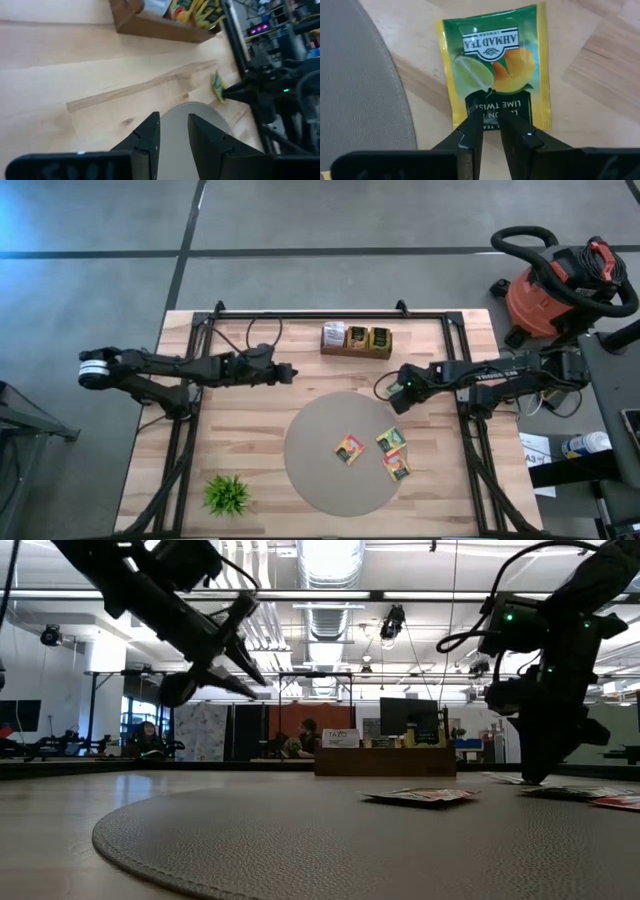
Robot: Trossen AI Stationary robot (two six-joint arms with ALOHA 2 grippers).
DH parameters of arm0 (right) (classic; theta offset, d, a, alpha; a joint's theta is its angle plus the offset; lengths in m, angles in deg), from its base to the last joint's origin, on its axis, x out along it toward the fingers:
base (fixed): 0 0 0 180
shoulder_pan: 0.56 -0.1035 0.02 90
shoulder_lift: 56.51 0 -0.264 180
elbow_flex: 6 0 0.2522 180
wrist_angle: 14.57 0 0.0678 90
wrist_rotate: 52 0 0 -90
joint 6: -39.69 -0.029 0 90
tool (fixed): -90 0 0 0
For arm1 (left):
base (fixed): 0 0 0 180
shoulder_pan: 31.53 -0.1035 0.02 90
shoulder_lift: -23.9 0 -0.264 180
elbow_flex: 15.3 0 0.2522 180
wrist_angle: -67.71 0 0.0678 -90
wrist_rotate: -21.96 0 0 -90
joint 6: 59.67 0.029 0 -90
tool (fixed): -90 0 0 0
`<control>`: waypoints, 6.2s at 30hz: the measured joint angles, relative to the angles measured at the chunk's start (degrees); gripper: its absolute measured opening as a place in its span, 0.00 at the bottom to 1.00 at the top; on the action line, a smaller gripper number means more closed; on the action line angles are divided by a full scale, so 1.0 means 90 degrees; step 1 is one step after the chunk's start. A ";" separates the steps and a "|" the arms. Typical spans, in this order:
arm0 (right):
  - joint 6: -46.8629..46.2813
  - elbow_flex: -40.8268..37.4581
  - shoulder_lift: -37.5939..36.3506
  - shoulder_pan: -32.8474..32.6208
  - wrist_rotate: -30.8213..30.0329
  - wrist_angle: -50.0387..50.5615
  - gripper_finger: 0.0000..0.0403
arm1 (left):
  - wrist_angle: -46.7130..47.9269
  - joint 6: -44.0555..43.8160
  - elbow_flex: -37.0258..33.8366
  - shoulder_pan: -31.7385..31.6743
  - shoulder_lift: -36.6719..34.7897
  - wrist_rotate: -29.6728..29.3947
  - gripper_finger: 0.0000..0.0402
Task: Pick & Place Tea
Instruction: Put the yellow tea bag into the right section of the wooden organizer
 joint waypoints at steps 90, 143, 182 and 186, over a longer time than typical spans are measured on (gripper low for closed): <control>-0.0871 0.2605 0.4198 -0.0117 0.0881 -0.4353 0.46 | 0.1020 0.5974 0.2533 0.0002 0.4085 0.1019 0.23; 0.2468 0.3619 0.3189 0.0341 -0.0159 -0.2365 0.02 | 0.0845 0.4532 0.2484 0.0059 0.2963 0.1102 0.23; 0.7607 0.3504 0.1554 0.3070 0.0235 0.0712 0.02 | 0.1046 0.3917 0.2499 0.0355 0.0882 -0.0497 0.23; 0.7606 0.3275 0.1554 0.3070 0.0235 0.0691 0.02 | 0.1056 0.3917 0.2499 0.0355 0.0882 -0.0497 0.23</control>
